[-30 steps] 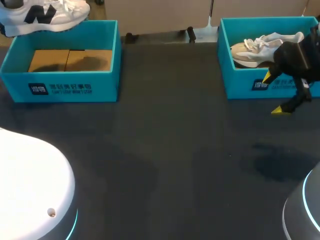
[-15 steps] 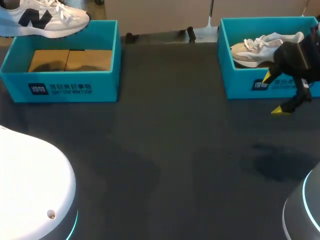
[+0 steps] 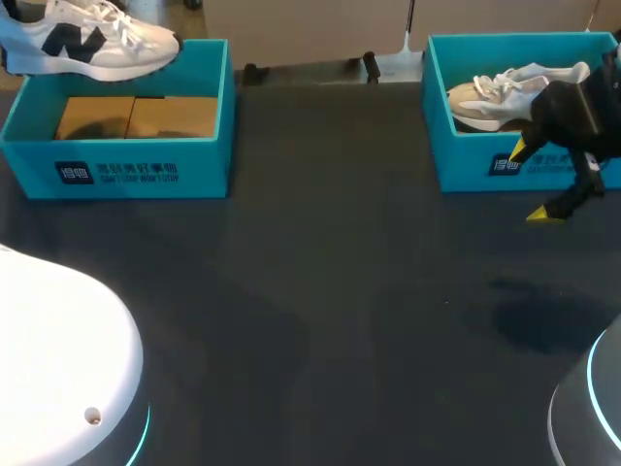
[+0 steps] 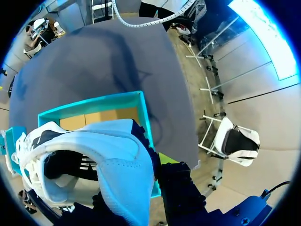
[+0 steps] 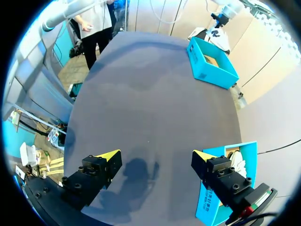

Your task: Take the shoe out of the shoebox, open the shoe tongue, remove and reinsert the insole, then place the shoe into the shoebox

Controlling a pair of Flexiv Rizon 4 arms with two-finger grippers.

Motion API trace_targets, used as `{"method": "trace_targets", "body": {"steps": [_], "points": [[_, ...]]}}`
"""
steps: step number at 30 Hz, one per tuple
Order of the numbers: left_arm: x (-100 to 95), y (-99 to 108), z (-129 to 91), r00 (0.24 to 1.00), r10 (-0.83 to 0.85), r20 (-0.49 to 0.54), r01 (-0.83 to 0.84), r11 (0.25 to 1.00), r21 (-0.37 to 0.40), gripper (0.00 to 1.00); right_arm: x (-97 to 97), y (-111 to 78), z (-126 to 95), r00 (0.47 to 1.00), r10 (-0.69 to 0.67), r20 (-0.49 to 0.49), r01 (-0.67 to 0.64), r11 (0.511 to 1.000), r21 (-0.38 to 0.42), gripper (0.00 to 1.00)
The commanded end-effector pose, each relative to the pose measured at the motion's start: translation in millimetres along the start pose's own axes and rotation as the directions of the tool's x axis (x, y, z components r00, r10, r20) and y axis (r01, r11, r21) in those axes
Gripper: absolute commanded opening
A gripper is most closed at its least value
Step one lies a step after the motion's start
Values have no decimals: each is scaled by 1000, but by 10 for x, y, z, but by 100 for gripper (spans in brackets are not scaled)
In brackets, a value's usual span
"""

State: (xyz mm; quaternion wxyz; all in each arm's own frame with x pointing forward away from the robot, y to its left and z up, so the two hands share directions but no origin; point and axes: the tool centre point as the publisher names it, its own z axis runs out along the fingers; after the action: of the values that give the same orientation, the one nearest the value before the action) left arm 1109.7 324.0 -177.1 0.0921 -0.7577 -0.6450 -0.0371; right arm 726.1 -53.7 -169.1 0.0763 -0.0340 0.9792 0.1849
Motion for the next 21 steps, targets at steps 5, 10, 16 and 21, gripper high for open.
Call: {"method": "trace_targets", "body": {"steps": [5,10,16,21], "points": [[-127,124,323,1000,3,-15,-3,999,-33,0,-18,8,16,1000,1,-3,-1,1000,4,100],[-176,192,469,1000,4,-7,-5,999,-33,0,-18,8,16,1000,1,-3,-1,1000,4,100],[-219,258,634,1000,-4,-11,4,999,-34,0,-18,8,16,1000,1,-3,-1,1000,4,100],[-254,297,778,1000,-11,-21,10,999,-42,0,-18,8,16,1000,1,-3,-1,1000,4,100]]}}
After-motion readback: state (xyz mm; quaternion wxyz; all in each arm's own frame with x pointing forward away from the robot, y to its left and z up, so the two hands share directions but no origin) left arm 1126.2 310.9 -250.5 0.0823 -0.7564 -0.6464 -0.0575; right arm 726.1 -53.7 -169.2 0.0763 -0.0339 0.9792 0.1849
